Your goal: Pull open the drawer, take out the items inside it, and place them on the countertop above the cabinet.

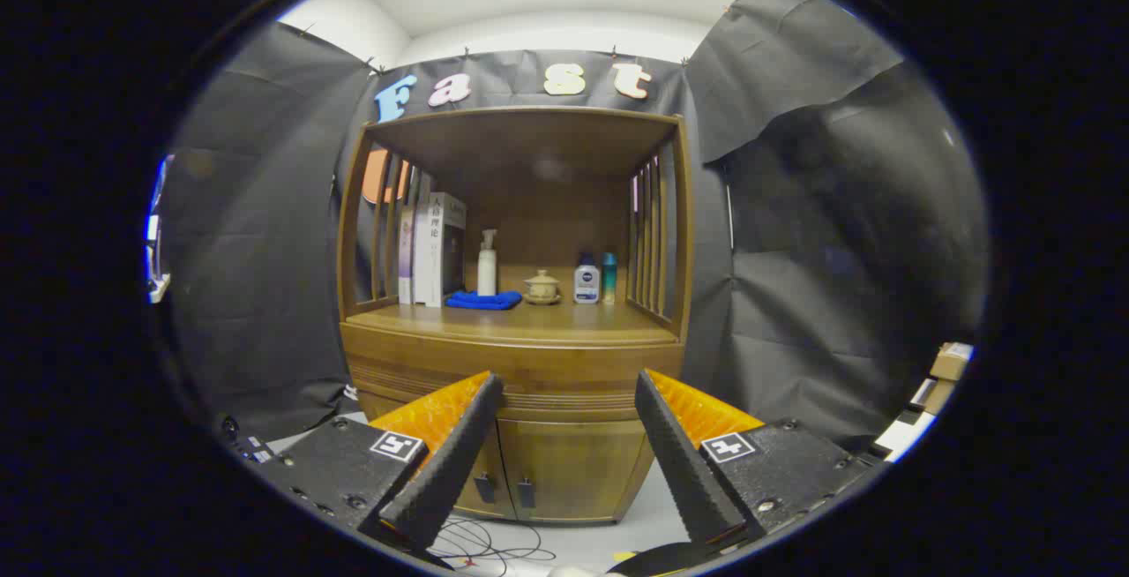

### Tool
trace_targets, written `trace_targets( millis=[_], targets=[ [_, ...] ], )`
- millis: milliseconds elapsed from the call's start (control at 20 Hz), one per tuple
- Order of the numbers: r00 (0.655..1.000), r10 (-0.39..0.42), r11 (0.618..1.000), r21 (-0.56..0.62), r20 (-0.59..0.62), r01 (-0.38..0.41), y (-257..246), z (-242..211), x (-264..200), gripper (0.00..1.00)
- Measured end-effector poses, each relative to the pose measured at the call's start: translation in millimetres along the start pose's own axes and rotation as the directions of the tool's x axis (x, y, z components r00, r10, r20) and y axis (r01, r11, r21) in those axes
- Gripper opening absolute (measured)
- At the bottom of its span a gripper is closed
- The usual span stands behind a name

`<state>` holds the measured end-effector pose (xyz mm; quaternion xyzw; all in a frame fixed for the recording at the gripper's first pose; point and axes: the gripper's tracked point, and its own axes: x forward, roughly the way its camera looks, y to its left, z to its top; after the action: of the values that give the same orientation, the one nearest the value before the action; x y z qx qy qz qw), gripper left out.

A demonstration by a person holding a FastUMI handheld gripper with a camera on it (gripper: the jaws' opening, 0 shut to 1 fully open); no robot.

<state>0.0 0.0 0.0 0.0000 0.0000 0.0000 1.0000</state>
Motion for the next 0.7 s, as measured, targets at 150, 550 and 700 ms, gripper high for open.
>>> trace_targets(
  millis=[150,550,700],
  targets=[
    [1.000,0.004,1.000,0.000,0.010,-0.004,-1.4,4.8,-7.8,1.00],
    [1.000,0.013,1.000,0.004,0.006,-0.013,4.5,8.3,-8.3,1.00],
    [1.000,0.017,1.000,0.007,0.000,-0.017,7.3,5.5,-1.8,1.00]
  ],
)
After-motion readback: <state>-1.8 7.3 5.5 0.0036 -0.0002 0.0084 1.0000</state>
